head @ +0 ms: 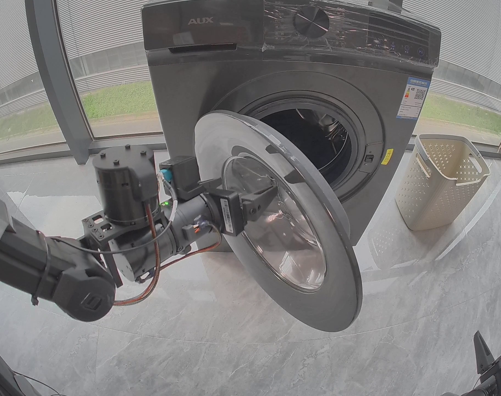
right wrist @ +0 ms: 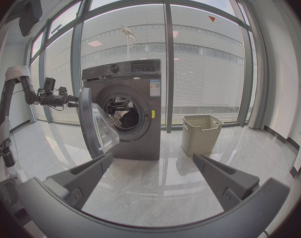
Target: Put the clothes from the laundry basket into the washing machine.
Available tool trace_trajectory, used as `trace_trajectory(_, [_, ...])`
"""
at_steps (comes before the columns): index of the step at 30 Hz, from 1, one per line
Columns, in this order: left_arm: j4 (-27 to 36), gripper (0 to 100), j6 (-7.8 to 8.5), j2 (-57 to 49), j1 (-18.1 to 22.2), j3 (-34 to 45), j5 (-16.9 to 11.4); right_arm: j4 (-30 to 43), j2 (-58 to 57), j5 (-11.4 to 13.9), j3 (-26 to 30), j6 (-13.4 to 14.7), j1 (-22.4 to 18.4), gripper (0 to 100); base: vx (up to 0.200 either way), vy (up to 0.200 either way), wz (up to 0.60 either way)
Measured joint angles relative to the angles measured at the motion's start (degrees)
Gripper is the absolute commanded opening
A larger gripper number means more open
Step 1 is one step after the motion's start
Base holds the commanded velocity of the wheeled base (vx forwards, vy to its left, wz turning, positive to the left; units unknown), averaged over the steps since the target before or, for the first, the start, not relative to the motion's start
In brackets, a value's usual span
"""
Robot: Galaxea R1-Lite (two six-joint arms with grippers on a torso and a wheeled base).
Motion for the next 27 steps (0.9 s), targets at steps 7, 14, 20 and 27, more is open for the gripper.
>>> trace_trajectory(7, [-0.24,100,-3.08,5.22,1.84,-9.16,3.55,0.02,0.00,-0.02,0.00,0.02,0.00,100,0.000,0.000,0.00])
trace_trajectory(14, [-0.46,100,-4.99,8.87,3.11,-11.43,5.47,0.02,0.00,-0.02,0.00,0.02,0.00,100,0.000,0.000,0.00])
trace_trajectory(20, [-1.58,100,-4.84,4.74,3.15,-2.65,5.52,0.02,0.00,-0.02,0.00,0.00,0.05,100,0.000,0.000,0.00])
trace_trajectory(27, [-1.87,100,-3.43,-9.31,2.93,12.32,5.39,0.02,0.00,-0.02,0.00,0.00,0.00,100,0.000,0.000,0.00])
